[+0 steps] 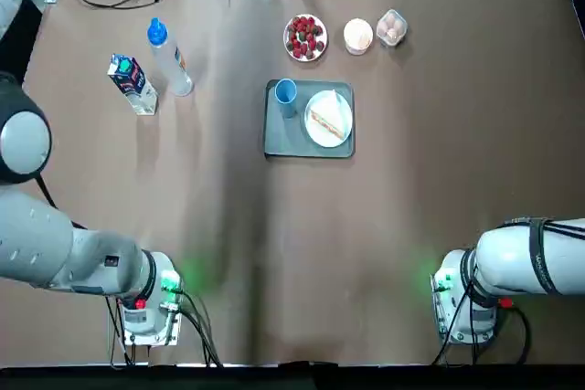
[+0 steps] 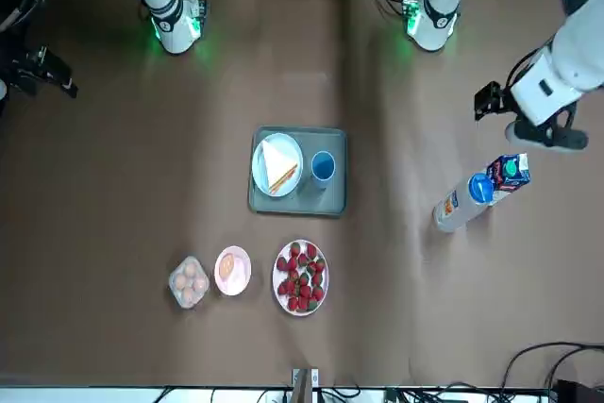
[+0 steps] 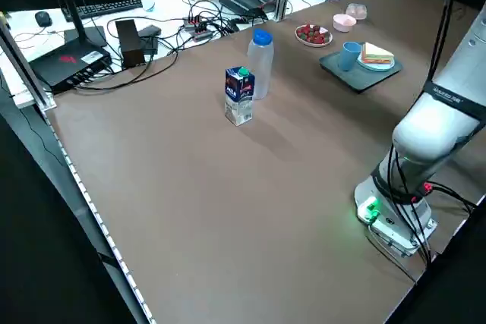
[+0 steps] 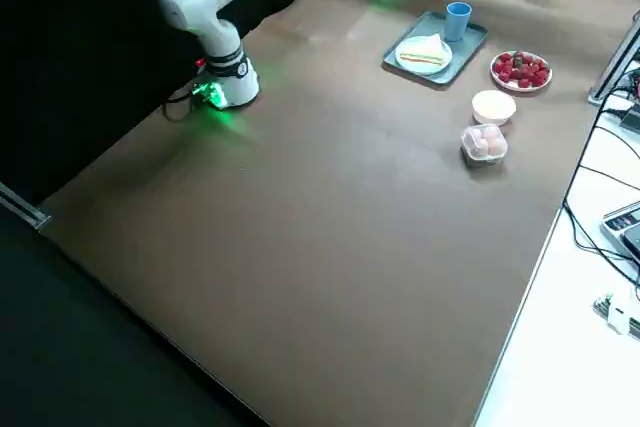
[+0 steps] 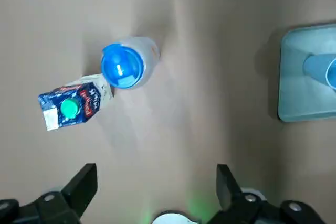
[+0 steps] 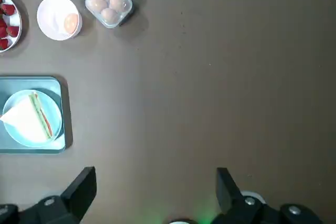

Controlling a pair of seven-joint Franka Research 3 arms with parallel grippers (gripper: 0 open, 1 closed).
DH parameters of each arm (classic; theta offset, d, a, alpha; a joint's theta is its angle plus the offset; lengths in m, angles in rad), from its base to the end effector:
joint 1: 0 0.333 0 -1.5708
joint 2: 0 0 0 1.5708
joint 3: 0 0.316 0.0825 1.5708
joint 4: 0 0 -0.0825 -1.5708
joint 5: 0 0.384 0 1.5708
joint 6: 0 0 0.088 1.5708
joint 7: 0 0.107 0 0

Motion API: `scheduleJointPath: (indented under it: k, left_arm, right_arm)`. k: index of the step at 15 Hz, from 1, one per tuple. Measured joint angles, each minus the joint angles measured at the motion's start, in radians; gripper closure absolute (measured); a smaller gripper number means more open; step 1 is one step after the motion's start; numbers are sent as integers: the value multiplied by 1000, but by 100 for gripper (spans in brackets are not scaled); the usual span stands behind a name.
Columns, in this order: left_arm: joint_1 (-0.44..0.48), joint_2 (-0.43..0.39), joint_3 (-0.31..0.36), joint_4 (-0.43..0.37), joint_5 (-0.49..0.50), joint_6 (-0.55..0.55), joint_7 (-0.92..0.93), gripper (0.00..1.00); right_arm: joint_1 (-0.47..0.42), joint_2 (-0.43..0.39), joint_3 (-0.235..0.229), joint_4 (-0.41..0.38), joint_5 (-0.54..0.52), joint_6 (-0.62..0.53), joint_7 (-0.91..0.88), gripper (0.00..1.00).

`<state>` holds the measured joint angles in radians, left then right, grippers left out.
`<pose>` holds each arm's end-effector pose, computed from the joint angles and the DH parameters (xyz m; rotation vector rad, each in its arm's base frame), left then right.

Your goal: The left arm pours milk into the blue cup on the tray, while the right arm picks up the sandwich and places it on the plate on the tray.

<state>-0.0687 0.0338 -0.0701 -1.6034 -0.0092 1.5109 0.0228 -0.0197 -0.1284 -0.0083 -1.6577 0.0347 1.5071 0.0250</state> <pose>0.5502 -0.0773 0.5857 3.1209 -0.2528 -0.1986 0.5071 -0.0106 0.6465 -3.1046 0.0793 0.0344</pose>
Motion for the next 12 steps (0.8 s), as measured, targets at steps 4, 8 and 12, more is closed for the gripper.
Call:
scheduleJointPath:
  k: [4, 8, 12]
  left_arm:
    - [28, -57, 5, -4, 0, -27, -29, 0]
    - [58, -117, 6, -40, 0, -36, -42, 0]
    - [56, -113, 0, -41, 0, -36, -100, 0]
  right_arm:
    - [0, 0, 0, -1, 1, 6, 0, 0]
    - [-6, -4, -1, 10, 2, 10, 6, 0]
    - [-12, -4, 0, 41, 3, 10, 19, 0]
